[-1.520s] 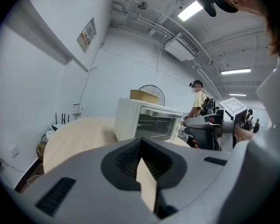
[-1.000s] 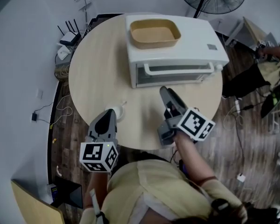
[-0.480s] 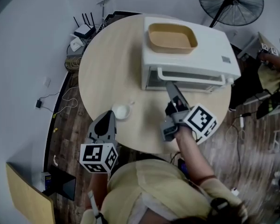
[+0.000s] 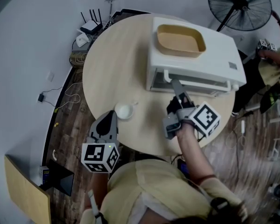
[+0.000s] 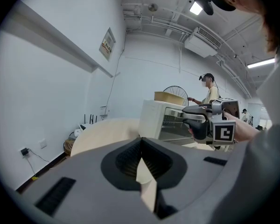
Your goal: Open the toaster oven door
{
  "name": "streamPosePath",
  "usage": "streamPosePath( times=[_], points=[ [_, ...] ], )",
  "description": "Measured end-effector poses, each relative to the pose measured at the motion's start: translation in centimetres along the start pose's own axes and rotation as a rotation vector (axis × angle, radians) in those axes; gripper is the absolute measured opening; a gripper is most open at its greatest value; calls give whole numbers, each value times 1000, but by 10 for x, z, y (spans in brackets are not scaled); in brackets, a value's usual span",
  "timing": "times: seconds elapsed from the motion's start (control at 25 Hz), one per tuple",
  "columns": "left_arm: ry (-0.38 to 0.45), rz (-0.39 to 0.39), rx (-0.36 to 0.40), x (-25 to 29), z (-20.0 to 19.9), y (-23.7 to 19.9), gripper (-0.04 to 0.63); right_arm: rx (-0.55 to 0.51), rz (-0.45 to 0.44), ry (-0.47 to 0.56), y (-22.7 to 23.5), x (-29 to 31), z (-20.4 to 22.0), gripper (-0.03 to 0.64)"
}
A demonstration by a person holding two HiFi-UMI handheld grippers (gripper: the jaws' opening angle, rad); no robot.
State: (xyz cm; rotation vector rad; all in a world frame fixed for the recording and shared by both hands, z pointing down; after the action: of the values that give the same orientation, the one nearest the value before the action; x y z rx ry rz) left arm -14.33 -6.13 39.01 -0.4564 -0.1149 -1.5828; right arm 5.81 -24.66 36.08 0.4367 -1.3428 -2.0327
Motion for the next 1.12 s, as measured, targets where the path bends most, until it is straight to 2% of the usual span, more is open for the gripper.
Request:
streamPosePath(
  times=[0.68, 1.12],
  points=[
    [3, -12, 0, -4, 5, -2, 3, -14, 14, -3, 3, 6, 1, 155],
    [1, 15, -12, -17, 4, -21, 3, 10, 11, 64, 6, 3, 3, 146]
  ],
)
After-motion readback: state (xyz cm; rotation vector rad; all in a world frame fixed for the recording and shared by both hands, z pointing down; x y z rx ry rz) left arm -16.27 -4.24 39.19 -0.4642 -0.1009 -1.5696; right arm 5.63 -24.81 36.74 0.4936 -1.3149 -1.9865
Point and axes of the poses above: the fingertips, and each gripper's own axes: x forward along the fingers, y to its right, z out of its underside, the point moved 5 cm from there along -x, backward along the fingers, and after that the axes turned 2 degrees about -x, right-handed, at the moved point
